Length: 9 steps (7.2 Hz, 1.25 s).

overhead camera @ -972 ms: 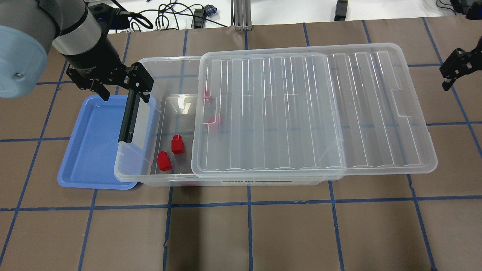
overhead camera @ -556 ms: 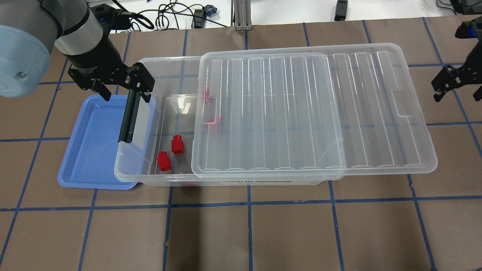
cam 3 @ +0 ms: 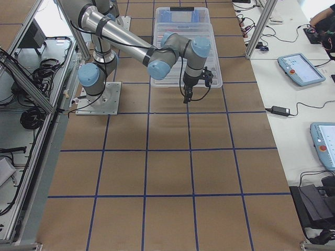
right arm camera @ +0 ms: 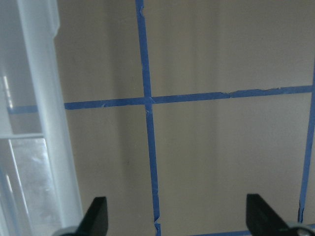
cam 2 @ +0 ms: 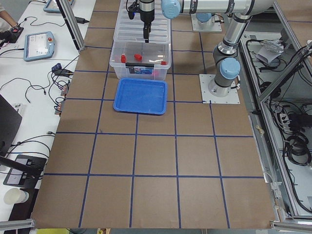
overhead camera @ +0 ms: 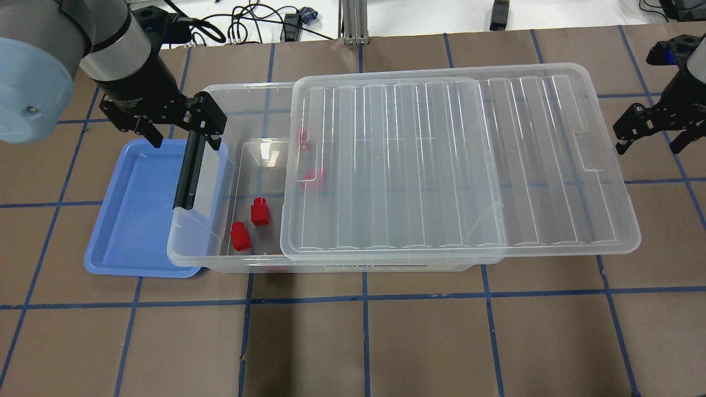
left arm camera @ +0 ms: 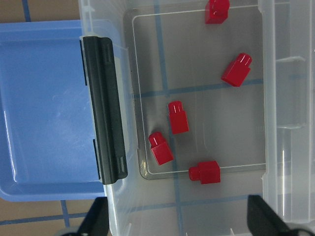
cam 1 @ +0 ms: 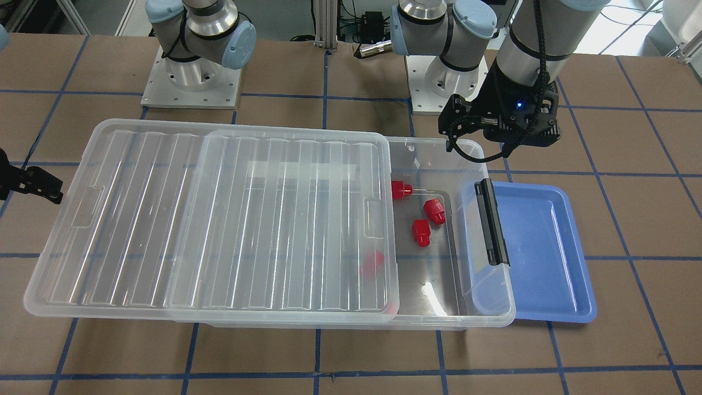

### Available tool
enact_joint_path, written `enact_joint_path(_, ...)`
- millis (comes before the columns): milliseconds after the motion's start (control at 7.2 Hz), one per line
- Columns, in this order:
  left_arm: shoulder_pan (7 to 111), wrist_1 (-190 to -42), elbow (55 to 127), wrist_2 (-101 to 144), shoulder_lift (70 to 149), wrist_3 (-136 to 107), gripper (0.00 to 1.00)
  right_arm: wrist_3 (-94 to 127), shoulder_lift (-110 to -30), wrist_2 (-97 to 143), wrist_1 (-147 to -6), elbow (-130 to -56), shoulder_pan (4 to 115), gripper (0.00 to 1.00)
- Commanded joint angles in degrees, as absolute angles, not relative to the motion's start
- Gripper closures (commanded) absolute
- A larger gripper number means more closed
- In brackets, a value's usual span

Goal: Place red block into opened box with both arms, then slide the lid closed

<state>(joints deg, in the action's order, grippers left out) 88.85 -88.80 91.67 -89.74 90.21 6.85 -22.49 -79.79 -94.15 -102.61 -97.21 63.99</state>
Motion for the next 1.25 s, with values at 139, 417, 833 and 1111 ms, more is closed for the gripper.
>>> enact_joint_path(139, 88.8, -88.7, 91.7, -89.7, 90.4, 6.9, 0.00, -21.8, -79.5, -93.8, -102.7, -97.7, 65.2, 0.00)
enact_joint_path(417, 88.8, -88.7, 91.7, -89.7, 90.4, 6.9, 0.00, -16.7, -79.5, -93.9, -102.7, -97.7, 69.2, 0.00)
enact_joint_path(833, 88.8, -88.7, 91.7, -89.7, 90.4, 6.9, 0.00, -9.2, -78.8, -93.8, -102.7, -97.7, 75.0, 0.00)
enact_joint_path(1111, 88.8, -88.7, 91.6, -89.8, 90.4, 6.9, 0.00, -4.1, -78.8, -93.8, -102.7, -97.7, 78.4, 0.00)
